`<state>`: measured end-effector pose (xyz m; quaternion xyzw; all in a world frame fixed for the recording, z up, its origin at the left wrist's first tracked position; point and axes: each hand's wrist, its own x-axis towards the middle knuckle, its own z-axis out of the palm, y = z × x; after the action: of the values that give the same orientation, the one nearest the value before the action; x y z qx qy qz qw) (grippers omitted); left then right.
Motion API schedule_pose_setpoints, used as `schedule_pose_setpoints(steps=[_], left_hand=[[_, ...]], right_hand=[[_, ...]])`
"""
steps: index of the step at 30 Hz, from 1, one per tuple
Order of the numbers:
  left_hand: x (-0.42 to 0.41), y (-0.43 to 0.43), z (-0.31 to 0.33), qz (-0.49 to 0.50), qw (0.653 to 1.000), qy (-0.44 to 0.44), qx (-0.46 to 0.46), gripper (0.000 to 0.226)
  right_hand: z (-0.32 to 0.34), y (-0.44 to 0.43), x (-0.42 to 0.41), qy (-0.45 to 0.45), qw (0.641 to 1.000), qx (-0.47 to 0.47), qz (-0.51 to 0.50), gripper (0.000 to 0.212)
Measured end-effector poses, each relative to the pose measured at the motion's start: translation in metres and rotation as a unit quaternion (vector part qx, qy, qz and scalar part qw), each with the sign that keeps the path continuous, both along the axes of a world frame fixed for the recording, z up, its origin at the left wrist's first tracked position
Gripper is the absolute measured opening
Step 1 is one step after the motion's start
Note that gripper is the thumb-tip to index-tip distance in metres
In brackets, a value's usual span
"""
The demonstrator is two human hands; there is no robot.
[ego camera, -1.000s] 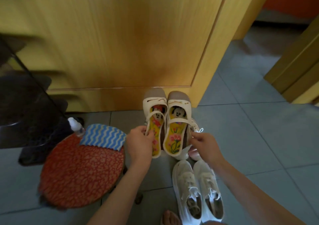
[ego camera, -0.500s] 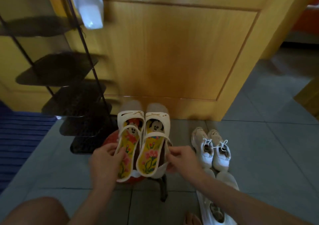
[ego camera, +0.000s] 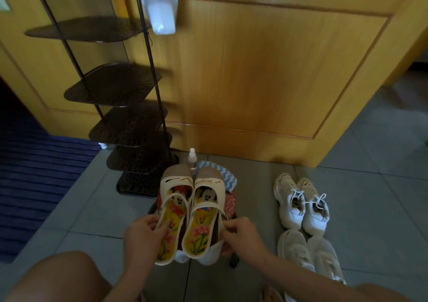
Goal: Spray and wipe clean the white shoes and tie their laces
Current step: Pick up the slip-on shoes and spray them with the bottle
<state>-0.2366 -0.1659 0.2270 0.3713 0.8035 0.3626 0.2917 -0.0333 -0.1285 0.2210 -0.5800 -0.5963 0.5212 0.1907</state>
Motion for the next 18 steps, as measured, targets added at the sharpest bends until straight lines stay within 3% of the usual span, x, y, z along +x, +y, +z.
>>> schedule_pose_setpoints(steps=[18], left_hand=[[-0.004, 0.01, -0.012, -0.015, 1.0, 0.003, 0.015, 0.012]], right_hand=[[-0.02, 0.02, 0.0, -0.054, 0.998, 0.013, 0.008, 0.022]])
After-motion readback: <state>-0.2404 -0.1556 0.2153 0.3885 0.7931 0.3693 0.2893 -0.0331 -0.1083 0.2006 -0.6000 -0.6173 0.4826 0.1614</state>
